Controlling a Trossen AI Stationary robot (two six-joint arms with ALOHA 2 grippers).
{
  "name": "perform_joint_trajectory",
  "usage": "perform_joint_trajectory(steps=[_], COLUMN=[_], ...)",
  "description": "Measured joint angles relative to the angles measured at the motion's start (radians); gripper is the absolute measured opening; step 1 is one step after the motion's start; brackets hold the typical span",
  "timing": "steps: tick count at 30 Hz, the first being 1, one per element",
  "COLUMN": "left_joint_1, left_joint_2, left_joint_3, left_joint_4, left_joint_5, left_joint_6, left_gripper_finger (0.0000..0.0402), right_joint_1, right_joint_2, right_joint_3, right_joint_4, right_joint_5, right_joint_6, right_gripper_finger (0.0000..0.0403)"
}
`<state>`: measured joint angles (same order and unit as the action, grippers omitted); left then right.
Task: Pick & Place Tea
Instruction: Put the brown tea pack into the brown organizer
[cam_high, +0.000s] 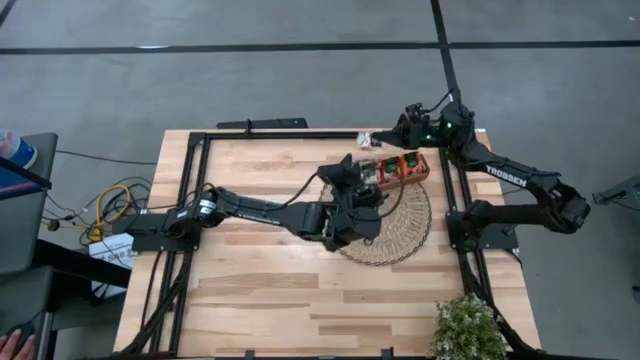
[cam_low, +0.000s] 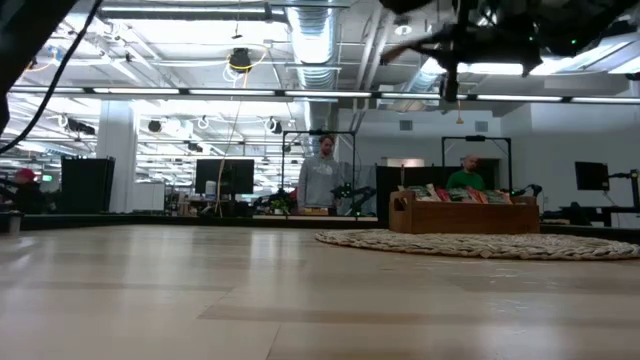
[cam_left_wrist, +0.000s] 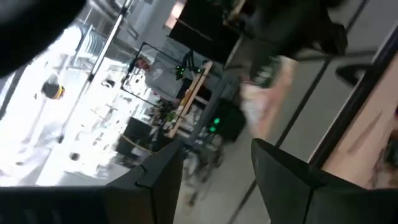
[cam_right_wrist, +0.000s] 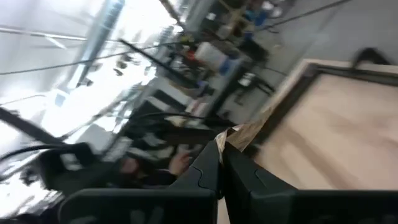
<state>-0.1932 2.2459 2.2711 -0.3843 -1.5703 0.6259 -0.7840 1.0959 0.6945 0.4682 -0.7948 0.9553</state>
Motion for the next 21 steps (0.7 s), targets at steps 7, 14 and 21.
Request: perform_joint_trajectory(steps=[7, 14, 21], left_joint_1=[-0.047, -0.031, -0.012], left_joint_2=[-0.102, -0.155, -0.143], left_joint_3=[0.001, 0.001, -0.075], left_joint_4=[-0.527, -1.146, -1.189], left_joint_5=[0.049, 0.588, 0.681], left_joint_6=[-0.808, -1.581, -1.710], left_gripper_finger=[0.0181, 0.0181, 0.0181], right_joint_1=[-0.104, -0.083, 0.047], right_joint_2=[-0.016, 0.037, 0.225], right_joint_3=[0.054, 0.237, 0.509], right_joint_4=[-0.315, -0.889, -1.541], right_joint_5=[-0.197, -0.305, 0.106], right_joint_6=[-0.268, -0.786, -1.291], right_gripper_finger=[0.0000, 0.0000, 0.0000])
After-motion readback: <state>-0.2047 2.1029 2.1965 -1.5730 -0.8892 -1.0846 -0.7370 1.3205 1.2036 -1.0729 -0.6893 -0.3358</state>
